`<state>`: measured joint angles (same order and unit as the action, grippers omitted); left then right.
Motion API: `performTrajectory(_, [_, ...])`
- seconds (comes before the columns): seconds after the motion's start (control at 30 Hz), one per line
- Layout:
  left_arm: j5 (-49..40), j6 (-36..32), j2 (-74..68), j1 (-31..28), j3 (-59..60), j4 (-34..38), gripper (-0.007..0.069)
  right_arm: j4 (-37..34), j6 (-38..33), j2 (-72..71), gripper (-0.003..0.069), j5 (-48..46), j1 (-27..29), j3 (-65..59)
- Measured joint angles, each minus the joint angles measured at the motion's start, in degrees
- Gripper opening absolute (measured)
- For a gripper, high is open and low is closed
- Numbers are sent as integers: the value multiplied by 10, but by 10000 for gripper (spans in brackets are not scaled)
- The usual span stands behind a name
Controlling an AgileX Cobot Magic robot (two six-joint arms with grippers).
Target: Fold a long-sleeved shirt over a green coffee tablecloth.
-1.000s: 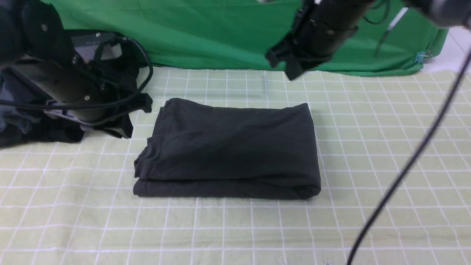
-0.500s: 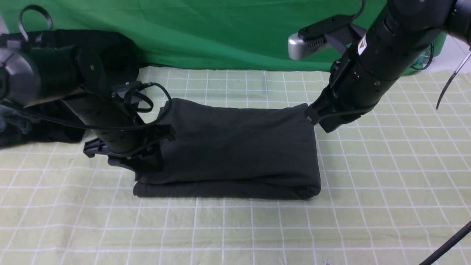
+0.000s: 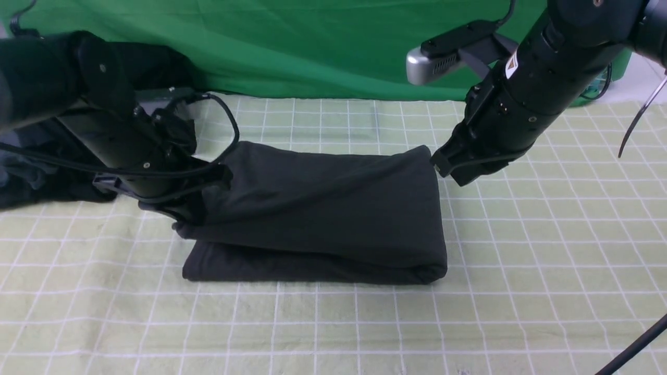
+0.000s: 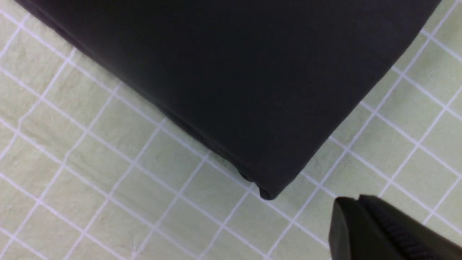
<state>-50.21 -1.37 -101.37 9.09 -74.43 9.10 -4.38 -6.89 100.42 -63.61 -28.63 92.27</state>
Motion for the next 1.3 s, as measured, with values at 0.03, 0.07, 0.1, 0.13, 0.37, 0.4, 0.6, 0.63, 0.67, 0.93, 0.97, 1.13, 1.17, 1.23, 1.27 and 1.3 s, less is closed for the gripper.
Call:
performTrajectory(0.03, [-8, -5, -5, 0, 0, 1, 28, -1, 0, 2, 15, 2, 0, 0])
performTrajectory(0.07, [-10, -8, -6, 0, 0, 1, 28, -1, 0, 3, 15, 2, 0, 0])
performTrajectory(0.1, [-19, -17, -10, 0, 0, 2, 31, -3, 0, 6, 20, 2, 0, 0])
performTrajectory(0.13, [-24, -19, -13, 0, 0, 2, 37, -3, 0, 9, 26, 2, 0, 0])
performTrajectory(0.37, [-44, 4, -16, 0, 0, -38, 231, -5, 0, 22, 93, 2, 0, -1])
performTrajectory(0.4, [-48, 5, -15, 0, 0, -46, 273, -5, 0, 22, 102, 2, 0, -1])
performTrajectory(0.6, [-55, 43, 0, 0, -15, -65, 441, -15, 0, 22, 120, 2, 0, -1])
performTrajectory(0.63, [-56, 52, 5, 0, -23, -64, 447, -24, -1, 22, 121, 2, 0, -1])
performTrajectory(0.67, [-56, 54, 6, 0, -25, -64, 447, -24, -1, 22, 121, 2, 0, -1])
performTrajectory(0.93, [9, -14, 8, 41, -38, 108, 70, -108, -20, 59, 45, 53, 0, -1])
performTrajectory(0.97, [18, -18, -7, 51, -33, 114, 29, -119, -24, 76, 19, 61, 0, -1])
performTrajectory(1.13, [24, -14, -65, 57, -10, 89, -6, -126, -32, 142, 1, 69, -4, -1])
performTrajectory(1.17, [26, -5, -75, 57, -2, 71, -7, -126, -33, 155, 0, 59, -4, -1])
performTrajectory(1.23, [33, 8, -82, 55, 12, 50, -7, -122, -33, 174, 1, 39, -4, -1])
performTrajectory(1.27, [47, 20, -81, 51, 25, 46, -7, -103, -25, 188, 1, 28, -4, -11])
performTrajectory(1.3, [51, 24, -80, 49, 30, 44, -7, -93, -17, 190, 1, 31, -4, -18])
